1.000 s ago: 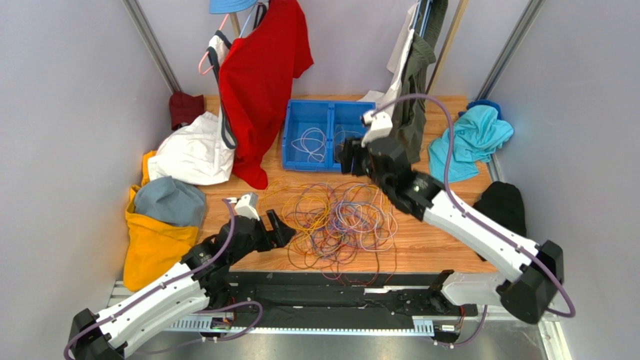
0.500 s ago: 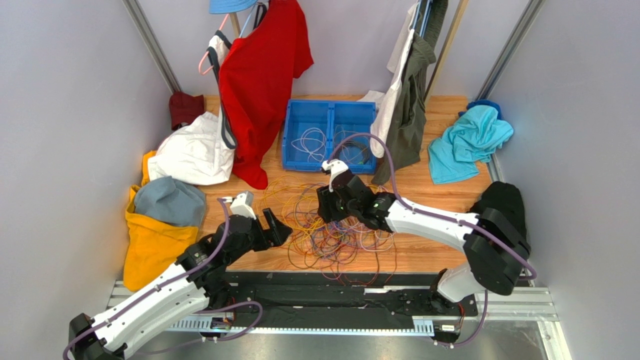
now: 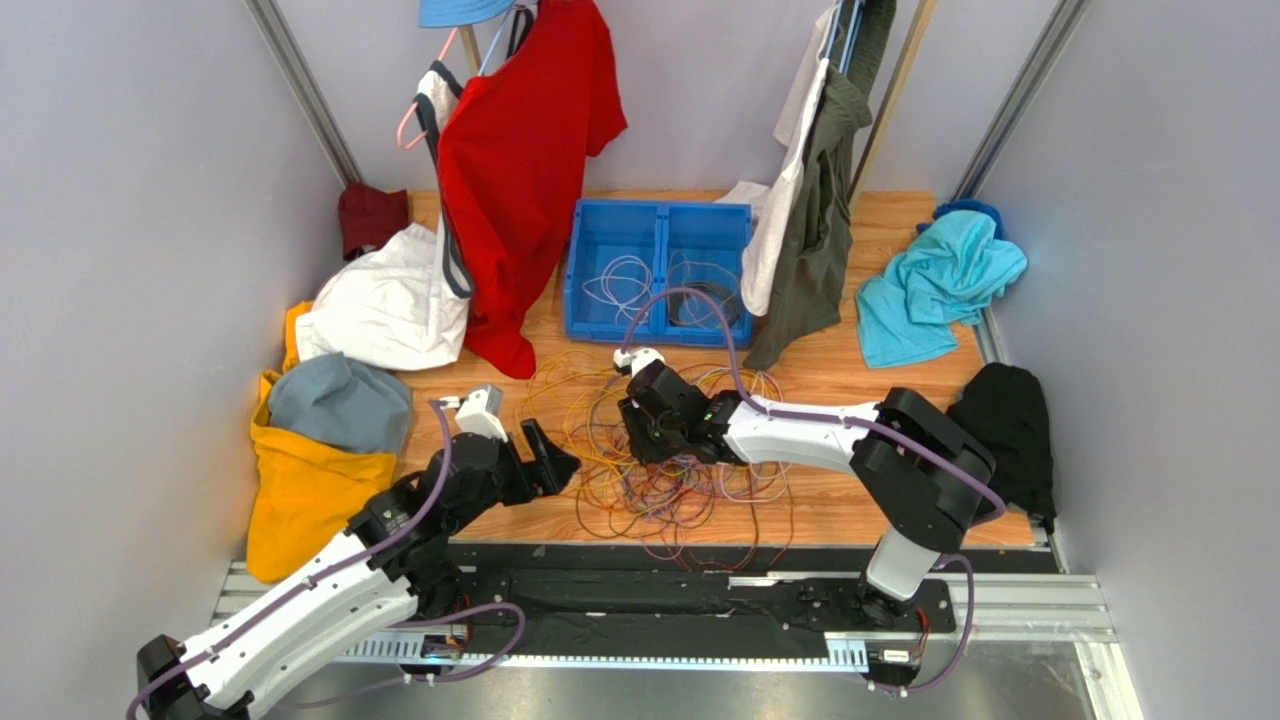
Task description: Untangle the cables
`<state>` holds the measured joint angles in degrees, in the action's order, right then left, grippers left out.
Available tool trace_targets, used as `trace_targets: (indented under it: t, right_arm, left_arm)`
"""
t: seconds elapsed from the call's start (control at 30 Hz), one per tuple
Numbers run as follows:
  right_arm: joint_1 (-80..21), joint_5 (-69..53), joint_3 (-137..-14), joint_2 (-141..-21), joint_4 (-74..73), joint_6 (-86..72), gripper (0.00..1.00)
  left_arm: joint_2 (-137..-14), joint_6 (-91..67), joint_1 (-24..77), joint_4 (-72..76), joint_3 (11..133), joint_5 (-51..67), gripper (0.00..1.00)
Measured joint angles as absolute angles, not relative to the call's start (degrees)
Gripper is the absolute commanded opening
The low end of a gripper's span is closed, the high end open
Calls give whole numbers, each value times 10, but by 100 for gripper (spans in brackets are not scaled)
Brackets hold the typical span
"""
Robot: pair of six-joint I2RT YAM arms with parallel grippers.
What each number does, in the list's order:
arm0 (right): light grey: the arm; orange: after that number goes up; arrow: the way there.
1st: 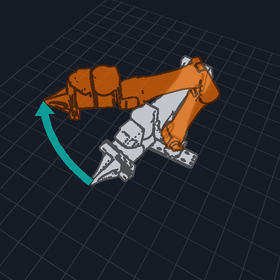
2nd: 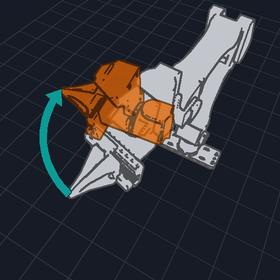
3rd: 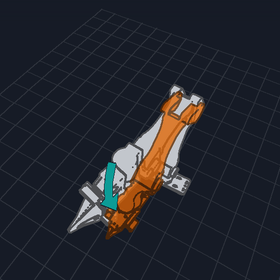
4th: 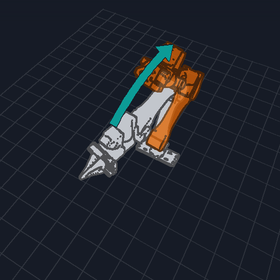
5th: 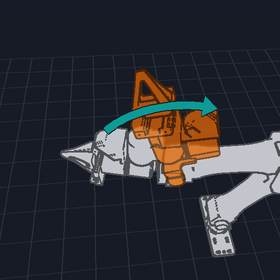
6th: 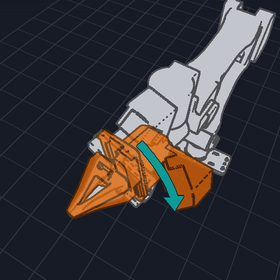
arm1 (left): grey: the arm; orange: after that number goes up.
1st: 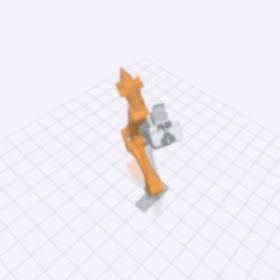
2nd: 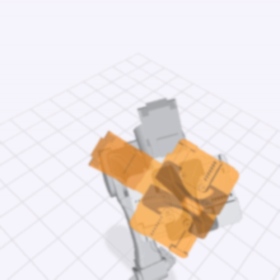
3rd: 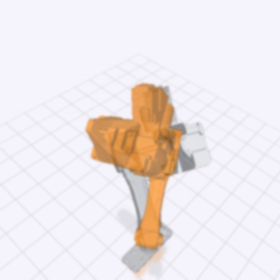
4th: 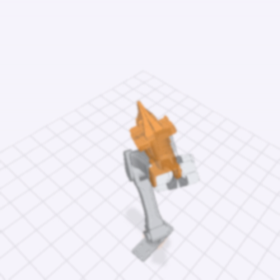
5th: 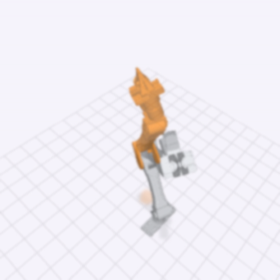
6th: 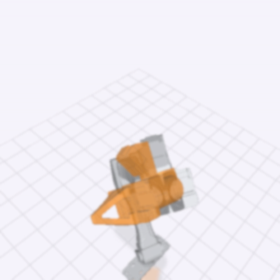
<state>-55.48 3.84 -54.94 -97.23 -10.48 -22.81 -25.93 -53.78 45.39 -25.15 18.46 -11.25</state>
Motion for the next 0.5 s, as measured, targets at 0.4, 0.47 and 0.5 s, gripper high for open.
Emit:
trace_targets:
  t: [0.4,0.47,0.5]
  right_arm:
    - [-596,106,-542,-758,-144,-227,0]
    - [-616,116,-543,-684,-156,-225,0]
    - [-629,124,-547,-642,-165,-224,0]
  left_arm:
    - [-234,-536,454,-255,185,-118,93]
    - [-233,-533,454,-255,185,-119,92]
    - [-233,-532,454,-254,186,-121,93]
